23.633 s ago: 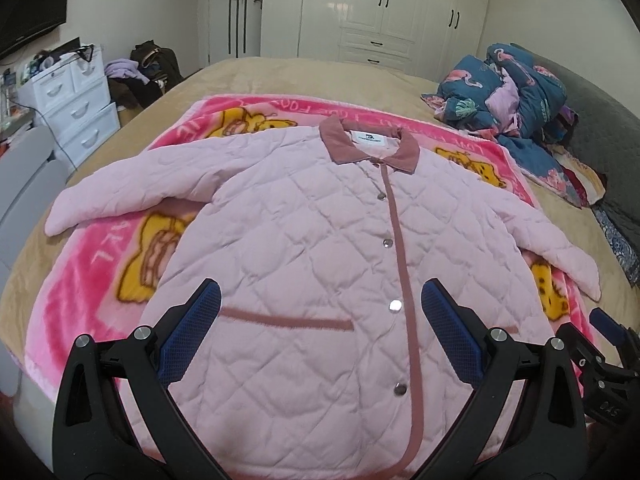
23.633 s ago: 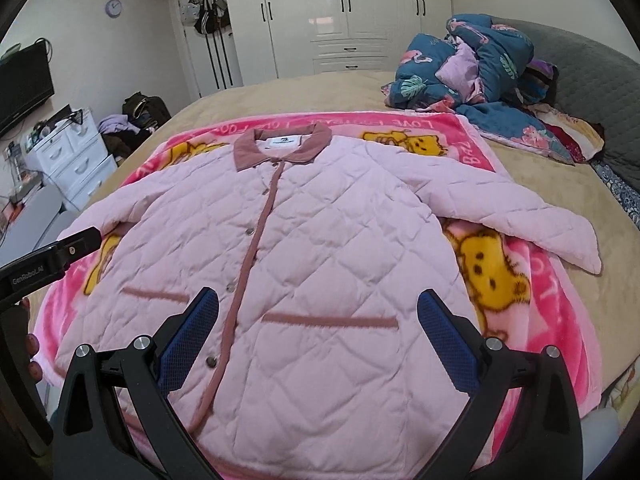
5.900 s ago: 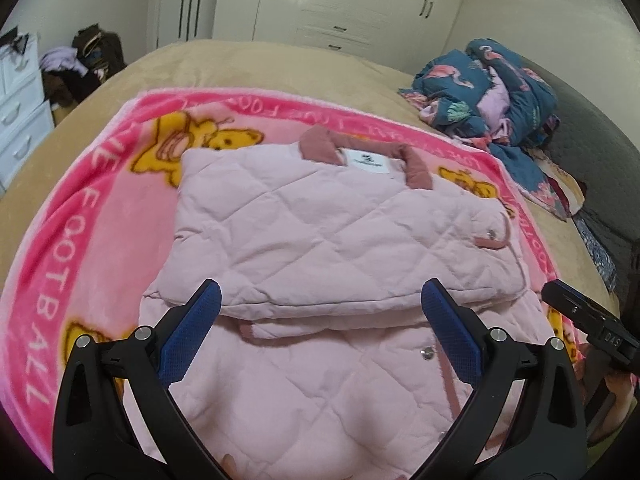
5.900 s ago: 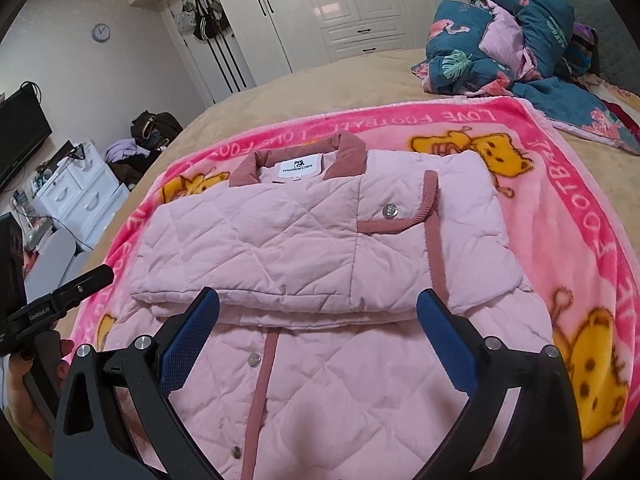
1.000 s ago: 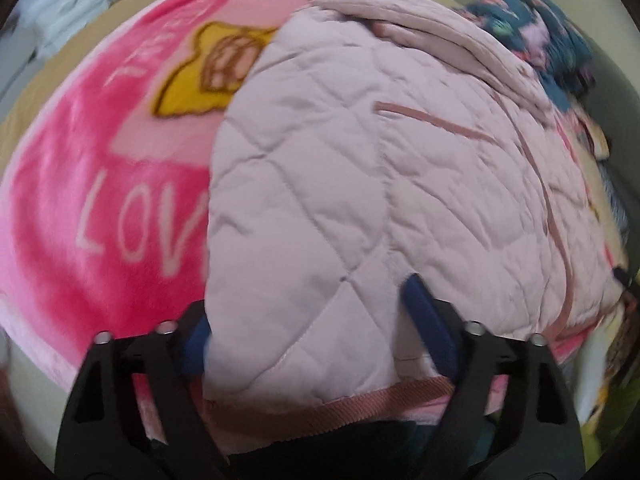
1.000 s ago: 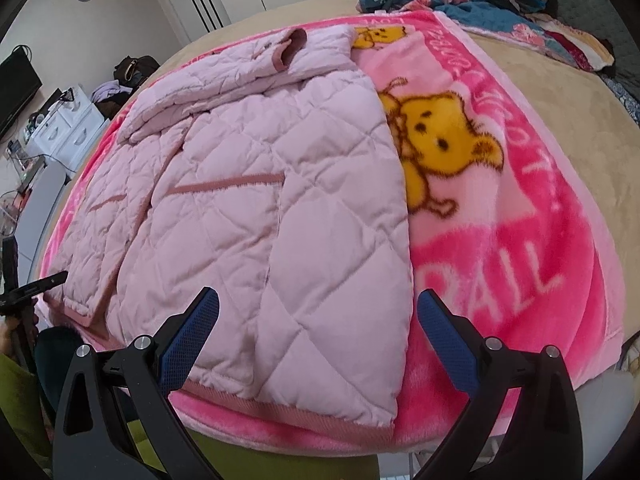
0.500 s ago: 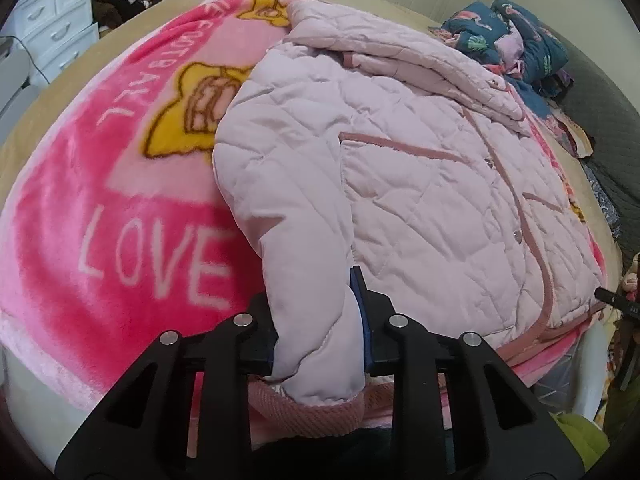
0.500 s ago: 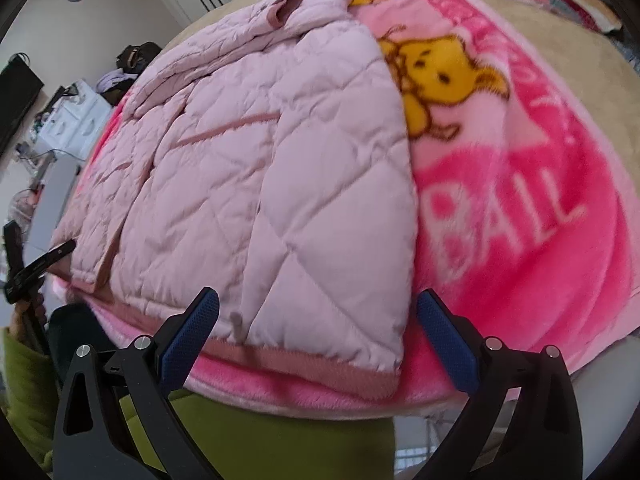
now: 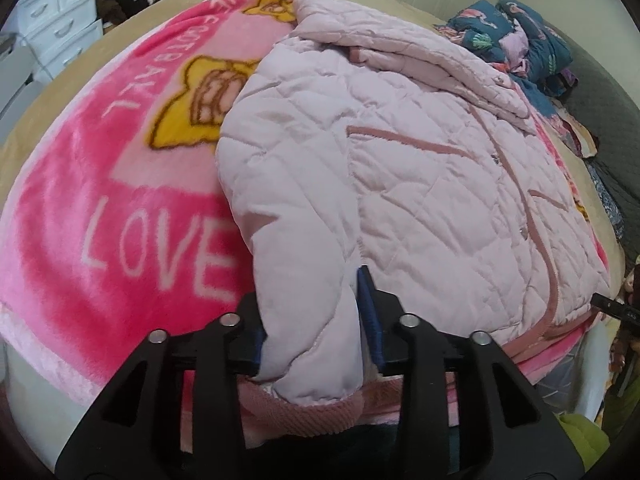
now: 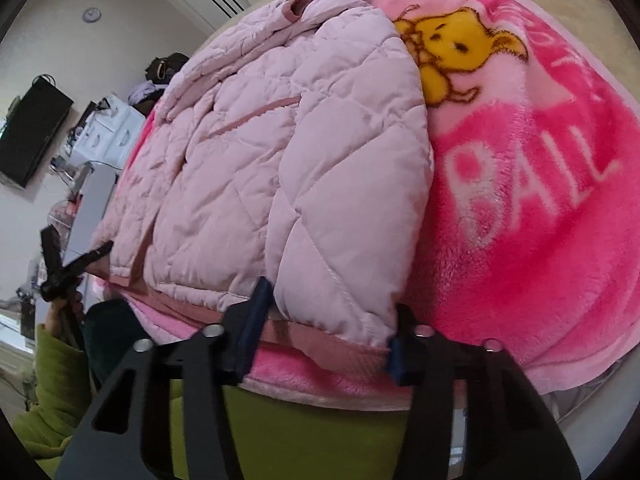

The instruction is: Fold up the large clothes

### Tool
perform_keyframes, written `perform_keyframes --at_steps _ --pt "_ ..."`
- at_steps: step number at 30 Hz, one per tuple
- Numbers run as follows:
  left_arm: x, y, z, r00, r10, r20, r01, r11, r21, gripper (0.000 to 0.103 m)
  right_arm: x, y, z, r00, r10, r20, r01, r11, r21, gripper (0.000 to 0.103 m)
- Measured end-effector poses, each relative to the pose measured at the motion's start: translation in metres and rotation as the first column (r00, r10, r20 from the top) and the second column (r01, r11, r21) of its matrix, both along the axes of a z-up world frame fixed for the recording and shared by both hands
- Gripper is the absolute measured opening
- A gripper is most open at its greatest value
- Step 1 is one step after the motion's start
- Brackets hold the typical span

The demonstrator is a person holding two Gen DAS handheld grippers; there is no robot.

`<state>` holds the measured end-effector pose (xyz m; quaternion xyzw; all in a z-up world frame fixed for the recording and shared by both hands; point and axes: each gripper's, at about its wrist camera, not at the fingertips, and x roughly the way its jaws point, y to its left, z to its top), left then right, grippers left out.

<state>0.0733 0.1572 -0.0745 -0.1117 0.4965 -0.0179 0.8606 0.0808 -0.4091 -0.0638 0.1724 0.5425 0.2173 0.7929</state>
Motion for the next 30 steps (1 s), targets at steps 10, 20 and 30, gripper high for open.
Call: perform_keyframes --at_steps 10,20,30 --pt "0.0 0.007 -0.01 0.998 0.004 -0.067 -0.008 0.998 -0.055 0.044 0.008 -0.004 0.055 0.983 0.028 0.18 -0.044 0.995 0.085 0.014" --pt "0.002 -0.005 0.042 0.995 0.024 0.092 -0.017 0.997 -0.076 0.012 0.029 -0.003 0.083 0.956 -0.002 0.293 -0.04 0.989 0.14 0.013" --pt "0.02 -0.029 0.111 0.966 -0.004 0.257 0.01 1.0 -0.022 0.012 0.051 -0.009 0.109 0.926 -0.072 0.37 0.007 0.985 0.172 0.012"
